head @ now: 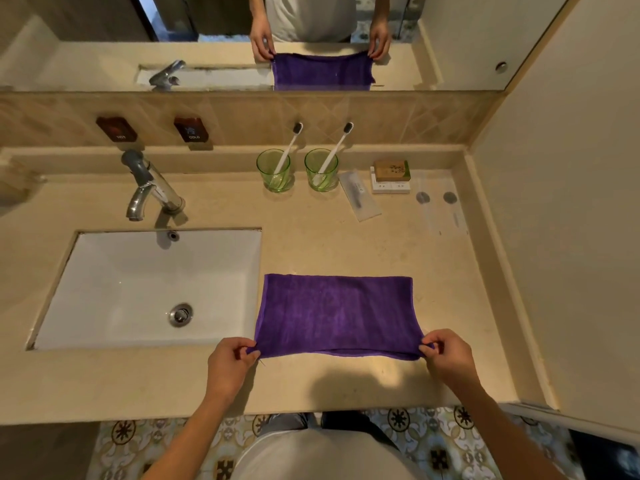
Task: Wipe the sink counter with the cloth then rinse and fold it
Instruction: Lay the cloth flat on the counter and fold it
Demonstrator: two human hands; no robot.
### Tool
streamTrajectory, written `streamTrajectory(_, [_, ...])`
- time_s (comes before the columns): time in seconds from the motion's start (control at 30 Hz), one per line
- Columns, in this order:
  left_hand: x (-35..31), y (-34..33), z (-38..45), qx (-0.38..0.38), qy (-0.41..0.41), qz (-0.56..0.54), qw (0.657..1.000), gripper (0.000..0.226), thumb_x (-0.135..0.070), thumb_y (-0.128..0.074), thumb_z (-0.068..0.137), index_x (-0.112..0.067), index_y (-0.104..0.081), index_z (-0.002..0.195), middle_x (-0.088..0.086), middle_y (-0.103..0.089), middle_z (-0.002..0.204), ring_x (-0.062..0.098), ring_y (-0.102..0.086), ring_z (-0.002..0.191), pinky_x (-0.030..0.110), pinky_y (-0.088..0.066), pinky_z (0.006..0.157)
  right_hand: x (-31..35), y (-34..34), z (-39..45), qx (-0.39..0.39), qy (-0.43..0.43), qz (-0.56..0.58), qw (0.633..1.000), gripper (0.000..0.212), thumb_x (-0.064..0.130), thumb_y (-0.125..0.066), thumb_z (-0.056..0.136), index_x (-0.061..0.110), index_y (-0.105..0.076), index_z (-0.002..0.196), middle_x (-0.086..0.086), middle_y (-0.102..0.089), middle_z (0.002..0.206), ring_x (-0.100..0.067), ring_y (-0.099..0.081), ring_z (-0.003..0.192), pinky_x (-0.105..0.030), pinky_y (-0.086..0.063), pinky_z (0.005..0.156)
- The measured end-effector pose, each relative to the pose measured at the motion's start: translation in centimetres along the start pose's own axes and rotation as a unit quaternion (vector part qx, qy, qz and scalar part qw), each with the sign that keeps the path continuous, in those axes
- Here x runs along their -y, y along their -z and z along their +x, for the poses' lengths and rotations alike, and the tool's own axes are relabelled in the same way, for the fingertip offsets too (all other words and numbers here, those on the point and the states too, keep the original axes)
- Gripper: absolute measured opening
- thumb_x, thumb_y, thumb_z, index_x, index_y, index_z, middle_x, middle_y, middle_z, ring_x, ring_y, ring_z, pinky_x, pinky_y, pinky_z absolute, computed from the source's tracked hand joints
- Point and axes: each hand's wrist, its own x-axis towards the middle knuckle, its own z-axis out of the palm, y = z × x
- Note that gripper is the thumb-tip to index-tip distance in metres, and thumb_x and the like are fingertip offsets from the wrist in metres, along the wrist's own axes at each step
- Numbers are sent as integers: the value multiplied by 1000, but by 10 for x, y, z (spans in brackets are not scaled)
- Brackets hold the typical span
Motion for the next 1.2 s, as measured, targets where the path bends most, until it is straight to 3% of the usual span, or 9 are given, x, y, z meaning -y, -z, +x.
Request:
streamTrajectory(0.1, [-2,-3,-1,7,-56,83,995,25,3,-78,81,-20,-70,82,7,-66,87,20,-65,78,14,-50,69,-7,-5,-1,9,59,-78,995,19,-2,-72,85,16,-66,84,5,-56,92,-5,-56,83,-11,-38,70])
streamTrajectory(0.2, [-6,-7,-1,20,-107,176,978,24,1,-75,85,-21,-67,89,2,-48,103,11,-57,81,29,-53,85,-6,-7,1,-19,100,-144,984,17,0,-71,82,17,-67,84,9,-48,91,-12,-54,81,-28,-48,75])
streamTrajectory(0.3, [-9,-12,-2,3,-222,274,936,28,1,-74,78,-19,-72,96,1,-49,107,19,-54,90,27,-47,79,10,-17,-3,-32,171,-180,968,17,2,-69,80,9,-73,95,2,-57,93,-17,-56,84,-35,-50,77])
streamTrajectory(0.47, [-21,-37,-7,99,-383,339,854,31,-28,-57,88,-25,-75,113,-1,-65,118,20,-65,99,31,-52,84,40,-54,-11,112,245,-256,928,40,24,-68,84,18,-63,123,2,-59,115,-18,-57,104,-35,-47,89])
streamTrajectory(0.57, [-20,-42,-7,180,-366,372,834,40,-38,-44,87,-39,-73,114,-7,-59,128,18,-57,113,33,-39,91,54,-62,-10,176,190,-269,928,31,7,-58,86,29,-61,107,8,-54,102,-14,-55,95,-28,-42,86])
streamTrajectory(0.67, [-25,-34,-7,244,-326,369,836,51,-42,-32,81,-46,-75,108,-16,-45,137,7,-37,125,32,-24,103,48,-61,-10,235,231,-259,908,31,2,-56,74,28,-64,89,11,-50,89,-6,-49,81,-33,-48,78])
streamTrajectory(0.83, [-40,-27,11,239,-268,281,890,44,-5,-55,89,-45,-70,79,-13,-55,117,6,-52,110,32,-42,106,33,-46,-3,178,270,-166,932,22,15,-49,74,30,-64,69,20,-51,73,4,-53,67,-17,-40,61])
streamTrajectory(1.03, [-83,-24,64,45,-202,196,959,20,-22,-63,98,-12,-67,116,7,-60,108,24,-62,100,30,-45,86,64,-14,47,2,64,-107,992,13,6,-61,92,9,-67,103,-2,-62,87,-19,-57,82,-28,-39,76])
streamTrajectory(1.2, [-99,-32,101,61,-117,182,974,37,-29,-70,94,-7,-67,123,14,-68,114,27,-64,101,35,-50,90,81,-14,81,13,-22,-61,998,30,29,-64,98,7,-58,118,-6,-61,97,-22,-56,90,-30,-41,79])
